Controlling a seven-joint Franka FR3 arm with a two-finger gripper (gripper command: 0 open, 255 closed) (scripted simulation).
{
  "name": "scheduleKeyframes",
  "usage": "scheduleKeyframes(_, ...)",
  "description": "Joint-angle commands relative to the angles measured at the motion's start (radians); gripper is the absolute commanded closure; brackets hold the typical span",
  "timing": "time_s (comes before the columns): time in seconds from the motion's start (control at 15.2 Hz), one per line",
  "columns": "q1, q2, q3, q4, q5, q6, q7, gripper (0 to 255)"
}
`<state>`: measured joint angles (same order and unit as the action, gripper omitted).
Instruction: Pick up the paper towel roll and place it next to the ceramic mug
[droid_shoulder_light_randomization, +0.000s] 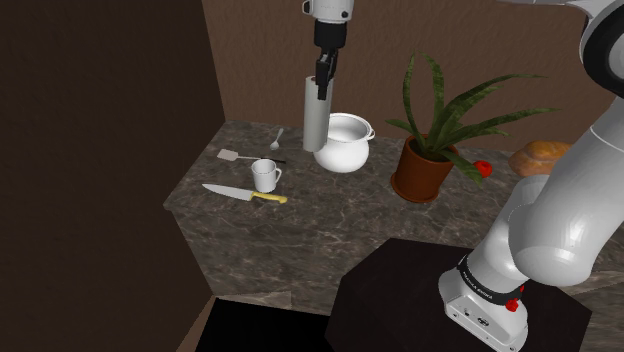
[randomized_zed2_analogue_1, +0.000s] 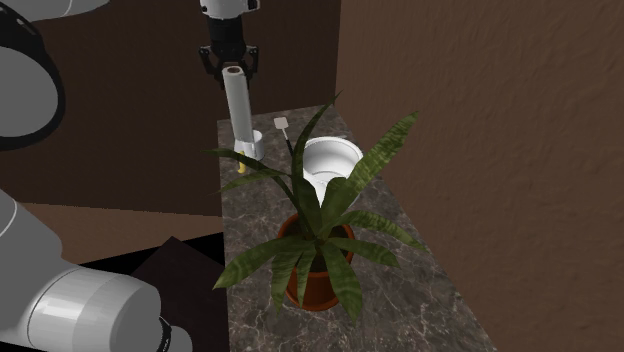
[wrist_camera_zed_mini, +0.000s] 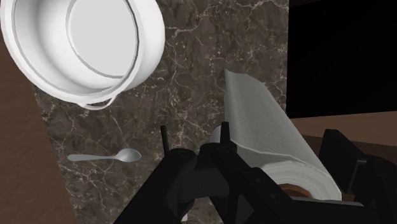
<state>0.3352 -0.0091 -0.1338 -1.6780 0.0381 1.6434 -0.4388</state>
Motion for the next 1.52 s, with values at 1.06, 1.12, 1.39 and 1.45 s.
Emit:
scheduleKeyframes(1.06,0.001,0.001,0.001,-0.242,0.002,0.244,-0.008,255)
scheduleKeyframes(1.12,0.001,0.004,0.001,-0.253,0.003,0.258,-0.009,255)
scheduleKeyframes(1.39,0.001,0.015,0.001,-0.295,0.005,0.310,-0.012,255)
scheduleKeyframes(1.45,0.001,0.018,0.001,-0.304,0.006,0.323,-0.013,255)
